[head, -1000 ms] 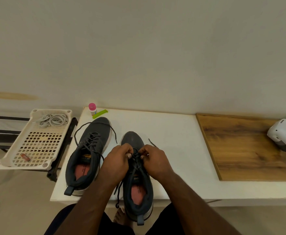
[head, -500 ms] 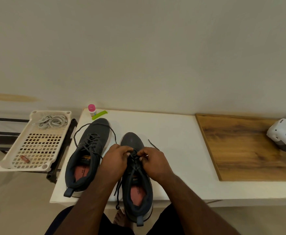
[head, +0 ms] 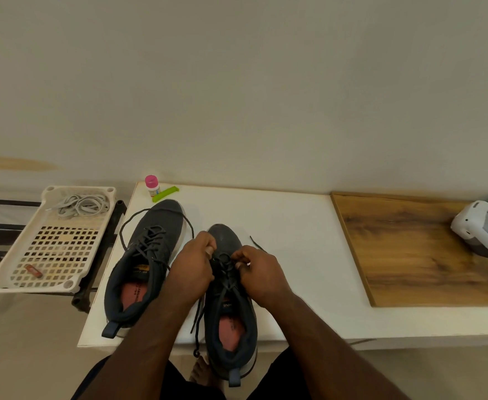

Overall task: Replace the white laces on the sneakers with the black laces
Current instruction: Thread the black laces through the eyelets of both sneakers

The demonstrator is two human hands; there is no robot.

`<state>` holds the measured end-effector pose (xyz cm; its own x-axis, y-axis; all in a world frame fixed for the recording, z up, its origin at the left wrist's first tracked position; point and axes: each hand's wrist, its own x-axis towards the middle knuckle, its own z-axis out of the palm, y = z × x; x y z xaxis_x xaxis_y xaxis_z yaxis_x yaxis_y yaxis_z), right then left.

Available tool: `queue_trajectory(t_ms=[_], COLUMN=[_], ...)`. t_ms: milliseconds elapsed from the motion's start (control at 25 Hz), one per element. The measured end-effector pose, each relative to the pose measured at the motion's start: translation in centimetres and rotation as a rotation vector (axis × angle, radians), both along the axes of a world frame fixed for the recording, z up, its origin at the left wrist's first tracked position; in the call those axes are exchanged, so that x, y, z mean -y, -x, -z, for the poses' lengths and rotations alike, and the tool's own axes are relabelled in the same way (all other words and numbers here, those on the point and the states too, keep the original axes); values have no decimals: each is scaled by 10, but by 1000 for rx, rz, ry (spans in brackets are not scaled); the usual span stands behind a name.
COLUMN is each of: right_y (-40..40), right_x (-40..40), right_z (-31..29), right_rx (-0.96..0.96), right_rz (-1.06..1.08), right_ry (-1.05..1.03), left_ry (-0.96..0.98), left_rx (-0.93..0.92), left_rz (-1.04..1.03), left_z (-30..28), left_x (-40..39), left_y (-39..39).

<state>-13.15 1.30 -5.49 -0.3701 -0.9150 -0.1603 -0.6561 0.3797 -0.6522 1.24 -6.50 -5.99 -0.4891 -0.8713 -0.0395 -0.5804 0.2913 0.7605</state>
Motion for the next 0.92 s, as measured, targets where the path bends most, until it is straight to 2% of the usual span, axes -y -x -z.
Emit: queue_trajectory(t_ms=[40,160,320,480,720,920], right_y=[0,-1,0,0,-3,-3], right_x=[0,0,-1,1,10,6], right_z=[0,0,0,-2,-4,0], right_rx=[-2,-6,-13,-24,-176,-115], right_rz=[-3,-6,-11,-29,-140,-103], right_ry=[7,25,28,28,-30,38], left_ry=[-8,11,65,-14,-34,-71], left_rx=[-14,97,173,69,34,41], left_rz=[17,116,107,41,61,57], left_z=[0,-3,-3,-1,-1,0], left_x=[2,5,2,3,1,0], left_y=[-2,-5,1,0,-6,-6])
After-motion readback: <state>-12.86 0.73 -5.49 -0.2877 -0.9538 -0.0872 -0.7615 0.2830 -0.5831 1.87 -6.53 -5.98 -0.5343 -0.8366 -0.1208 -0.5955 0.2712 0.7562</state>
